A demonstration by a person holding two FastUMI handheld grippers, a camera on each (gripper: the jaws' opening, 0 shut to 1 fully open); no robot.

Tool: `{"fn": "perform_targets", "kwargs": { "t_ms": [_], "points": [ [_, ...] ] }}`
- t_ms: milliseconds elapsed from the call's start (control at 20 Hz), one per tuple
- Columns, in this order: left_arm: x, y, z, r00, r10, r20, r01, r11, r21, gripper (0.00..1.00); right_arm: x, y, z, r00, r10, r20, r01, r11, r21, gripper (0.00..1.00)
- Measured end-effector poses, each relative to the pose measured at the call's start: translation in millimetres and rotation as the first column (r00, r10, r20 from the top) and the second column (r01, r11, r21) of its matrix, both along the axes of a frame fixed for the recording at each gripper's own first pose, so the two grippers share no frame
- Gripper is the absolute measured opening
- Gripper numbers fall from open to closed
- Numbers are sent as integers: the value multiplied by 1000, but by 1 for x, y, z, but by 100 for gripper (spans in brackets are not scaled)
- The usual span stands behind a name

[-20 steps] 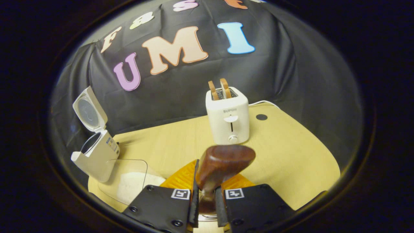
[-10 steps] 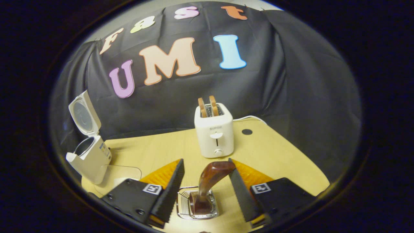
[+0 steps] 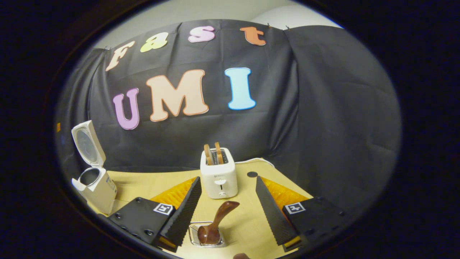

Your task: Close the left gripper, press the button to open the rice cooker; take a wooden spoon from the chopstick holder with the right hand, scoop a spoonful of rice and pour it into the rice cooker, then put the wooden spoon back into the chopstick holder.

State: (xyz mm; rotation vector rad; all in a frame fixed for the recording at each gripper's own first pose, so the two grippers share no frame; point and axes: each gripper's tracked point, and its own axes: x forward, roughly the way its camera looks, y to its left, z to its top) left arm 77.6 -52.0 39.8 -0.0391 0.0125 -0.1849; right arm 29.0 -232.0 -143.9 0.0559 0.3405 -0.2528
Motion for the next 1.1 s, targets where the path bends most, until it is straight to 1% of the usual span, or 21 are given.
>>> {"fn": "perform_targets", "kwargs": {
  "t_ms": [100,200,250,300,450,500,650,850,900,950,1000,1100],
  "points": [
    [21,8,5,1000,-1,3,1,1000,-2,95,-2,1,15,1000,-8,21,8,1000,-15,96],
    [46,16,5,1000,3,-1,-3,1000,31,94,-7,3,23,1000,-10,27,11,999,-31,97],
    [58,21,7,1000,15,1,-15,999,48,92,-9,5,25,1000,-9,24,9,999,-33,97],
    [72,25,10,1000,25,10,-25,998,60,92,-11,5,27,1000,-9,21,10,999,-37,97],
    [105,23,13,1000,15,16,-16,998,60,92,-16,8,31,1000,-20,18,21,998,-62,97],
    [117,23,12,1000,17,13,-17,998,52,94,-19,11,32,1000,-18,18,20,998,-66,97],
    [150,20,6,1000,20,-4,-20,999,31,94,-29,13,32,1000,-28,7,29,996,-84,97],
    [187,10,1,1000,-3,-17,3,1000,14,93,-46,10,24,998,-61,-15,60,994,-89,98],
    [195,9,-2,1000,-8,-23,8,1000,7,92,-51,8,22,997,-72,-18,70,994,-88,98],
    [203,9,-6,999,-2,-33,2,1000,10,93,-55,7,21,996,-82,-23,79,993,-86,98],
    [211,11,-10,999,9,-40,-8,1000,24,92,-58,6,19,996,-91,-27,88,992,-85,98],
    [224,13,-19,998,18,-58,-14,998,57,92,-64,3,18,994,-103,-30,100,991,-93,98]
  ]
}}
